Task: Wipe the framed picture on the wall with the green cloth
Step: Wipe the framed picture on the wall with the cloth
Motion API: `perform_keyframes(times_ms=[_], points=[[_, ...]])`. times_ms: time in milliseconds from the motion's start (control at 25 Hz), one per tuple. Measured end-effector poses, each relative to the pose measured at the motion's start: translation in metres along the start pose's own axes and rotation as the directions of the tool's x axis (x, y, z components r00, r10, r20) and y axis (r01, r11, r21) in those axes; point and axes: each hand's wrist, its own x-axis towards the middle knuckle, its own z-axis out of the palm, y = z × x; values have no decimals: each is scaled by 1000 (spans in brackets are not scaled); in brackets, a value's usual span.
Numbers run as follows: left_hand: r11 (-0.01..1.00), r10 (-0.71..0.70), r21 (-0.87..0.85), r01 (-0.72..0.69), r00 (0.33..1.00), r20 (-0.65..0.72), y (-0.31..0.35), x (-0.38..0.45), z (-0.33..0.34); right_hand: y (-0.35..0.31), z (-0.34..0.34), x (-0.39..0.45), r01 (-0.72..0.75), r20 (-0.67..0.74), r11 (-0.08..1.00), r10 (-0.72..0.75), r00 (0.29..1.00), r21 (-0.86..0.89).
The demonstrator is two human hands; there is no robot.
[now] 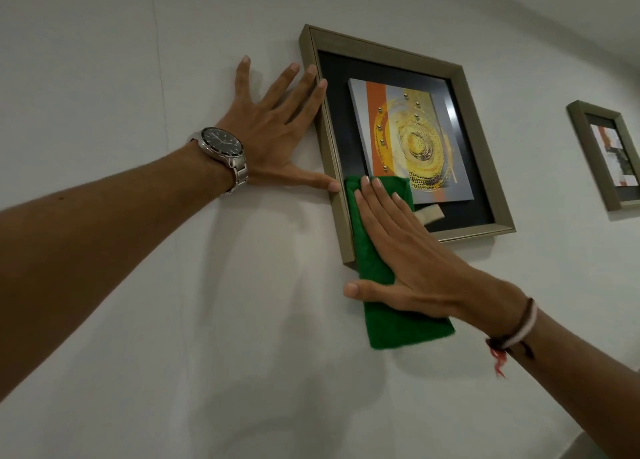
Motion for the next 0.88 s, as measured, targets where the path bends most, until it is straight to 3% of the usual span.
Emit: perform_keyframes(times_ms=[120,440,720,880], points=[[1000,2,-8,-3,1000,-15,4,0,1,-1,2,-3,-32,18,999,32,999,19],[1000,23,-7,-24,999,-37,2,2,6,12,-20,50,-34,-118,999,35,992,8],[1000,23,3,-22,999,-27,1,3,3,-7,6,-29,-26,21,995,24,999,95],[1000,10,8,-10,1000,-6,3,2,1,-3,0,-33,-33,88,993,23,996,114]])
